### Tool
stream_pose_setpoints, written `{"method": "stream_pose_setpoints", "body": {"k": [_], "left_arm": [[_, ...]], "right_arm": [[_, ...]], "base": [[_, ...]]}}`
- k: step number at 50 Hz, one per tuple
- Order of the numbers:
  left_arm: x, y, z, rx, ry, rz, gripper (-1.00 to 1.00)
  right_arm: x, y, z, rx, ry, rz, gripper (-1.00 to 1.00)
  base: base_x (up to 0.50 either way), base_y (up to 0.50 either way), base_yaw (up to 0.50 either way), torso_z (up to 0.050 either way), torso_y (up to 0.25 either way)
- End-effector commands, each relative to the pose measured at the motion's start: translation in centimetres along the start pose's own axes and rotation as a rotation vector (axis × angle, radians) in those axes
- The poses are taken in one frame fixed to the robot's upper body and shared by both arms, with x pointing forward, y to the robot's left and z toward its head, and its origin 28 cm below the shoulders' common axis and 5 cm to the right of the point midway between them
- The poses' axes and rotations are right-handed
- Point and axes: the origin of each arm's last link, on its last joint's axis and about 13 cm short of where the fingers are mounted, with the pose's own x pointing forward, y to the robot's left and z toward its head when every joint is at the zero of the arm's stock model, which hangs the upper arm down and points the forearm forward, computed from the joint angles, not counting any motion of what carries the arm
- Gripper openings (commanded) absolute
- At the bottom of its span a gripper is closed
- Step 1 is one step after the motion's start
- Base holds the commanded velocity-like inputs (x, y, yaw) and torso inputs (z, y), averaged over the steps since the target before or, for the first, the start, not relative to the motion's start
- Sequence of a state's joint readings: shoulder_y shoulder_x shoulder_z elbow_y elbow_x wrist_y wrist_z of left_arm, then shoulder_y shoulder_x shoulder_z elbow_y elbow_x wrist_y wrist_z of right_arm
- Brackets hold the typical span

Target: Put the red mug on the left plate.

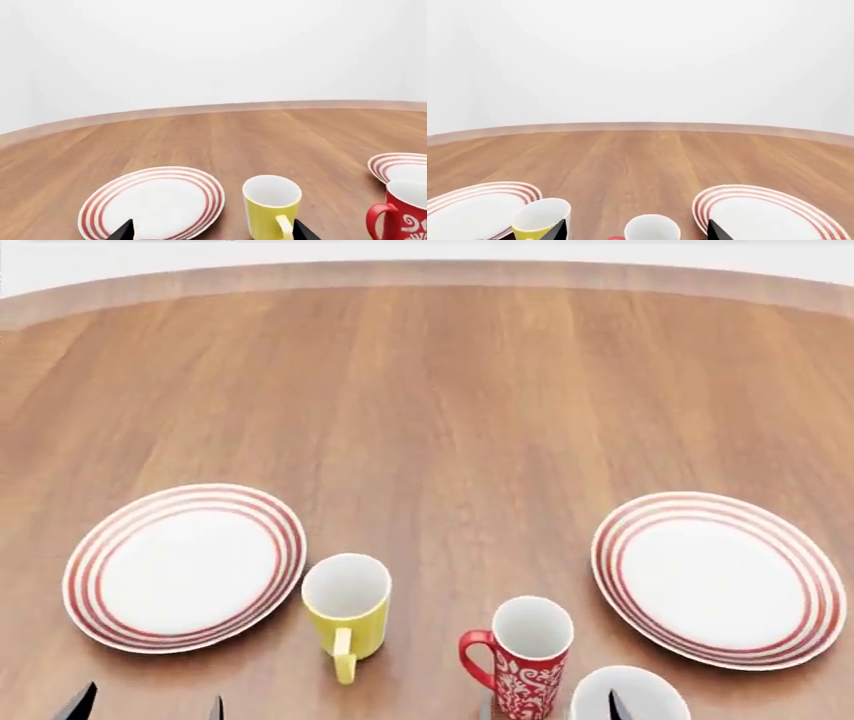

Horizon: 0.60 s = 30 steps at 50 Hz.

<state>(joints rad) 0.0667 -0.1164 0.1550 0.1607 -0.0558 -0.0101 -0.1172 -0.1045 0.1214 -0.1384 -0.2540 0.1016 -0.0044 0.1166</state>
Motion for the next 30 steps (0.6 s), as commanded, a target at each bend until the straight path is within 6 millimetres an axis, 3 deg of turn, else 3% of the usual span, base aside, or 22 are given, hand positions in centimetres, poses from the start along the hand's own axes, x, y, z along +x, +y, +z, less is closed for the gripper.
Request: {"method": "stream_pose_setpoints", "body": {"k": [1,30], "left_arm": [[0.21,-0.06,-0.43,0.001,0.013,-0.005,1.0],[0.1,-0.05,-0.26,0.014,0.02,-0.001,1.0]], "right_arm": [[-0.06,0.19,-0.12,0.001,0.006,0.011,1.0],[-0.03,0.26,0.17,0.007,0.005,0.008,1.0]], "base": [[0.27,0.25,0.0,0.0,0.0],[0.27,0.32,0.0,0.0,0.0]]}}
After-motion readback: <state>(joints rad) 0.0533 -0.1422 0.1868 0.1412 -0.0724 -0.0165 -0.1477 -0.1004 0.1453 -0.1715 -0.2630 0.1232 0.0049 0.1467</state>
